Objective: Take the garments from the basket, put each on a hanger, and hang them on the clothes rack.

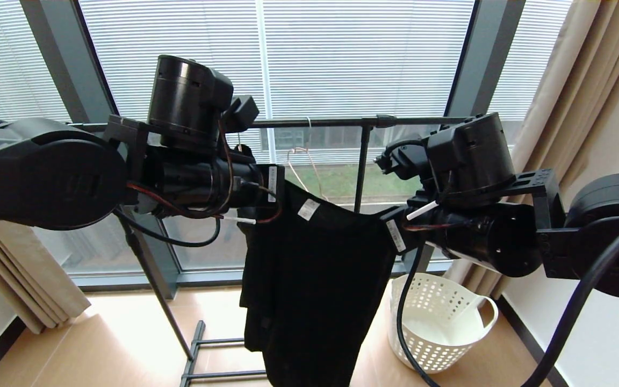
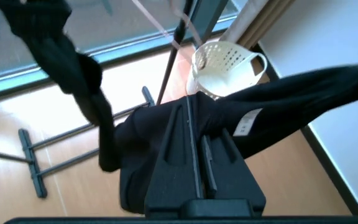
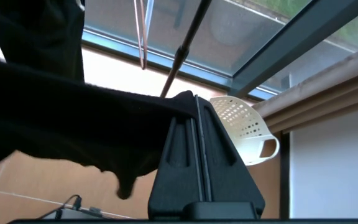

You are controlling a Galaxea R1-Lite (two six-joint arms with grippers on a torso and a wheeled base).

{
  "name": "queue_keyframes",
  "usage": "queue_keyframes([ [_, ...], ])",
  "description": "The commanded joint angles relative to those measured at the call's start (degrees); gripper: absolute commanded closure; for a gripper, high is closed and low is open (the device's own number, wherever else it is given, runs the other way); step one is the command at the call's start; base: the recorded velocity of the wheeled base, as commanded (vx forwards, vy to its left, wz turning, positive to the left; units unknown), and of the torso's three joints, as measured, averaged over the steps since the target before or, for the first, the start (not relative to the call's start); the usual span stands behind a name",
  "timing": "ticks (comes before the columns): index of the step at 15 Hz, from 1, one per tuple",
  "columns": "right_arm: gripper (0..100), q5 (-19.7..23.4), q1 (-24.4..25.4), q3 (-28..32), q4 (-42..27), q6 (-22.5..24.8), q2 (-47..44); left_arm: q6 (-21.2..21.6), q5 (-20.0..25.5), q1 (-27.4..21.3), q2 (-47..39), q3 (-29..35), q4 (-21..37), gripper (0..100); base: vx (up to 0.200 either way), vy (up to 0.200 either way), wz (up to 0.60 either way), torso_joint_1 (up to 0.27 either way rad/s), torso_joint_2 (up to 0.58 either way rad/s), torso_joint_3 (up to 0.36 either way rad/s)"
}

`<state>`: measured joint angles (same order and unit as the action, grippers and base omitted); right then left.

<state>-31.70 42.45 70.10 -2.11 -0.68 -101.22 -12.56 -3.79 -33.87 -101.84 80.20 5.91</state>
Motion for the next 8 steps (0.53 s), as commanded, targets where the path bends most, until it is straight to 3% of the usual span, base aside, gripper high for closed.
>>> queue_keyframes([
  [1, 100, 0.14, 0.09, -0.40, 0.00, 0.33, -0.21, -0.01, -0.08, -0.85, -1.34, 2.94, -0.11, 100, 0.000, 0.000, 0.00, 0.000, 0.00, 0.000],
  [8, 100, 0.05, -1.93, -0.31, 2.55, 1.39, 0.06, -0.28, -0.08, -1.20, -2.49, 2.77, 0.15, 100, 0.000, 0.000, 0.00, 0.000, 0.00, 0.000],
])
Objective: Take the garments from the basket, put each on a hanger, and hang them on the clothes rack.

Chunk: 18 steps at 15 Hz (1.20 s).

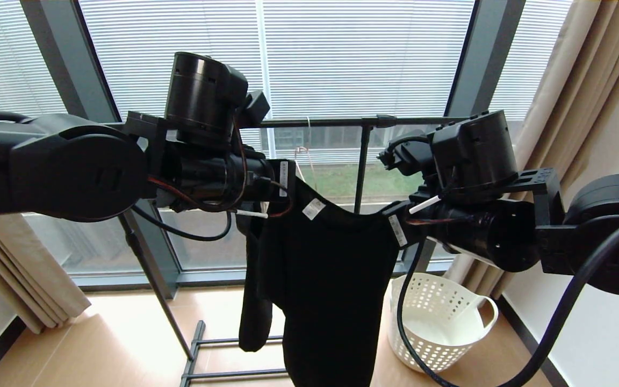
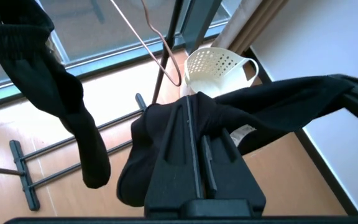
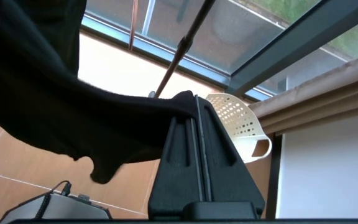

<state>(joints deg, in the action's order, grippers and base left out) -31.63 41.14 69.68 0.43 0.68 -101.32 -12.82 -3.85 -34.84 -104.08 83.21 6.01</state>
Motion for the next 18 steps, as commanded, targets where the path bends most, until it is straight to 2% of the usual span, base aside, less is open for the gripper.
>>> queue_keyframes([
  [1, 100, -0.01, -1.33, 0.28, 0.10, 0.02, 0.33, 0.08, -0.01, -0.23, -0.16, -0.86, 0.05, 100, 0.000, 0.000, 0.00, 0.000, 0.00, 0.000],
  [3, 100, -0.01, -2.38, 0.54, 0.10, 0.02, 0.51, 0.26, -0.01, -0.23, -0.16, -2.09, -0.12, 100, 0.000, 0.000, 0.00, 0.000, 0.00, 0.000],
  [4, 100, -0.01, -2.65, 0.72, 0.10, 0.11, 0.68, 0.26, -0.01, -0.23, -0.07, -2.79, -0.12, 0, 0.000, 0.000, 0.00, 0.000, 0.00, 0.000],
  [14, 100, -0.01, -6.07, 1.86, 0.10, 0.20, 1.38, 0.17, 0.86, -0.58, 0.64, -4.73, -0.21, 0, 0.000, 0.000, 0.00, 0.000, 0.00, 0.000],
  [15, 100, -0.01, -7.22, 2.30, 0.19, 0.20, 1.47, 0.08, 2.89, -0.58, 0.81, -4.99, -0.21, 0, 0.000, 0.000, 0.00, 0.000, 0.00, 0.000],
  [17, 100, -0.01, -9.24, 2.83, 0.19, 0.64, 1.47, -0.71, 11.59, -0.23, 3.10, -7.63, -0.21, 0, 0.000, 0.000, 0.00, 0.000, 0.00, 0.000],
  [18, 100, 0.08, -9.85, 2.83, 0.45, 1.16, 1.56, -0.97, 13.96, -0.05, 3.45, -8.15, -0.21, 0, 0.000, 0.000, 0.00, 0.000, 0.00, 0.000],
])
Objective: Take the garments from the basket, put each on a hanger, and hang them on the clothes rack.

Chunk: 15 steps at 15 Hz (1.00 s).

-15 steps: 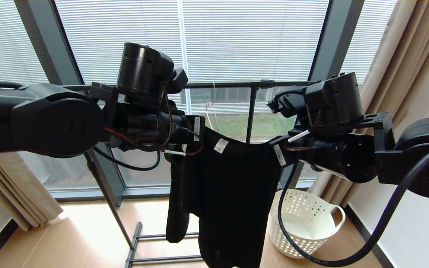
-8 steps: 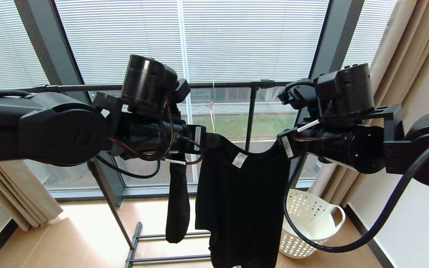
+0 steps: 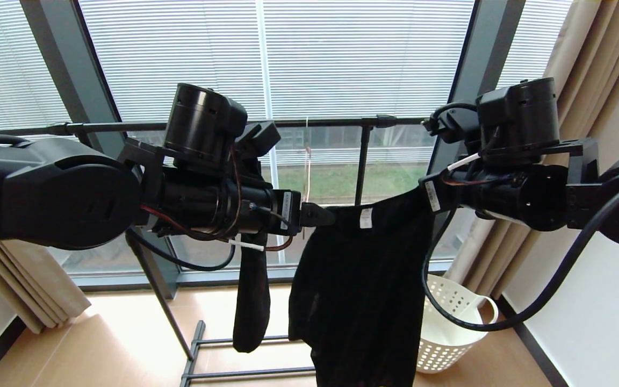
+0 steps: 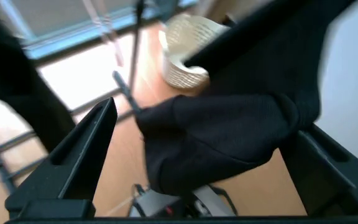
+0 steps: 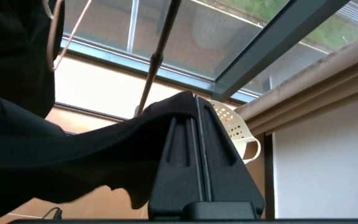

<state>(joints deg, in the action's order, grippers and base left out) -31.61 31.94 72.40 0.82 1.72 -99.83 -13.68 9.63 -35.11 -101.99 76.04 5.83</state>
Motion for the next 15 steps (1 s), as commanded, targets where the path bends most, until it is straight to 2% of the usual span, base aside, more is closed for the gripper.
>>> queue_keyframes([
  [1, 100, 0.06, -0.91, 0.11, 0.41, 0.30, 0.07, -0.30, 0.74, 0.66, 1.26, -0.99, -0.03, 0, 0.000, 0.000, 0.00, 0.000, 0.00, 0.000],
  [4, 100, 0.06, -1.62, 0.20, 0.50, 0.39, 0.07, -0.65, 0.92, 1.27, 1.26, -0.99, -0.11, 0, 0.000, 0.000, 0.00, 0.000, 0.00, 0.000],
  [6, 100, 0.06, -1.62, 0.11, 0.50, 0.39, 0.07, -0.56, -1.46, 1.36, 0.30, -0.63, -0.11, 0, 0.000, 0.000, 0.00, 0.000, 0.00, 0.000],
  [8, 100, 0.06, -1.62, 0.11, 0.50, 0.39, 0.07, -0.12, -5.68, 1.89, -2.60, 0.33, -2.49, 0, 0.000, 0.000, 0.00, 0.000, 0.00, 0.000],
  [10, 100, -0.03, -1.62, 0.02, 0.50, 0.39, 0.07, 2.52, -9.81, 2.94, -6.12, 0.86, -7.15, 0, 0.000, 0.000, 0.00, 0.000, 0.00, 0.000],
  [12, 100, -0.03, -1.62, 0.02, 0.50, 0.39, 0.07, 3.92, -10.51, 3.64, -7.70, 1.21, -8.99, 0, 0.000, 0.000, 0.00, 0.000, 0.00, 0.000],
  [15, 100, -0.03, -1.62, -0.07, 0.50, 0.30, 0.07, 8.76, -10.51, 6.90, -10.95, 5.34, -9.61, 0, 0.000, 0.000, 0.00, 0.000, 0.00, 0.000],
])
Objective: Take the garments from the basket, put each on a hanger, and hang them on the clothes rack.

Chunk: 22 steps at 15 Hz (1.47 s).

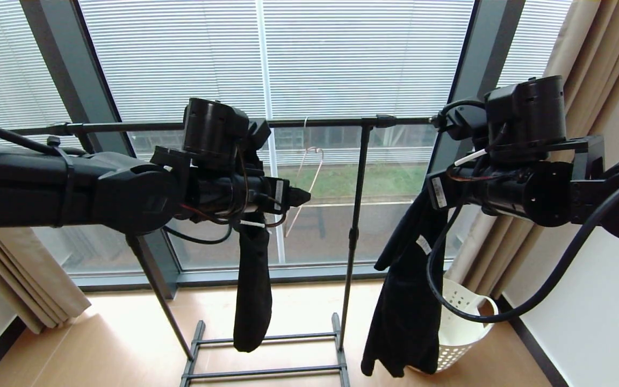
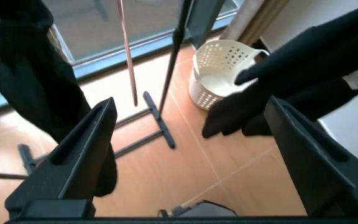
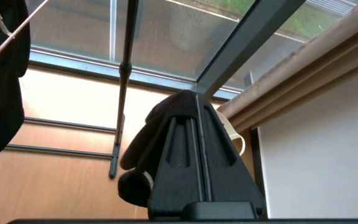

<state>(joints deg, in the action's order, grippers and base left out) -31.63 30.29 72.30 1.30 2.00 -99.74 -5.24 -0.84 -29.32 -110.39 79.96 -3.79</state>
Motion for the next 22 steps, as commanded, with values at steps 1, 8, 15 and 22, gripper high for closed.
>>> queue_keyframes([
  [1, 100, -0.01, 0.03, 0.03, 0.01, 0.02, -0.01, 1.73, 0.05, 1.81, -3.87, 3.10, 0.01, 0, 0.000, 0.000, 0.00, 0.000, 0.00, 0.000],
  [8, 100, -0.01, 0.12, -0.06, 0.01, 0.02, -0.19, 7.61, 0.05, 4.45, -15.83, 15.23, -2.01, 0, 0.000, 0.000, 0.00, 0.000, 0.00, 0.000],
  [15, 100, -0.01, 0.12, 0.03, 0.01, 0.02, -0.45, 10.78, 0.40, 5.06, -22.07, 20.94, -4.91, 0, 0.000, 0.000, 0.00, 0.000, 0.00, 0.000],
  [22, 100, -0.01, 0.12, 0.21, 0.01, 0.11, -0.63, 10.69, 0.05, 5.15, -23.65, 20.68, -7.46, 0, 0.086, 0.000, 0.00, -0.002, 0.00, 0.001],
])
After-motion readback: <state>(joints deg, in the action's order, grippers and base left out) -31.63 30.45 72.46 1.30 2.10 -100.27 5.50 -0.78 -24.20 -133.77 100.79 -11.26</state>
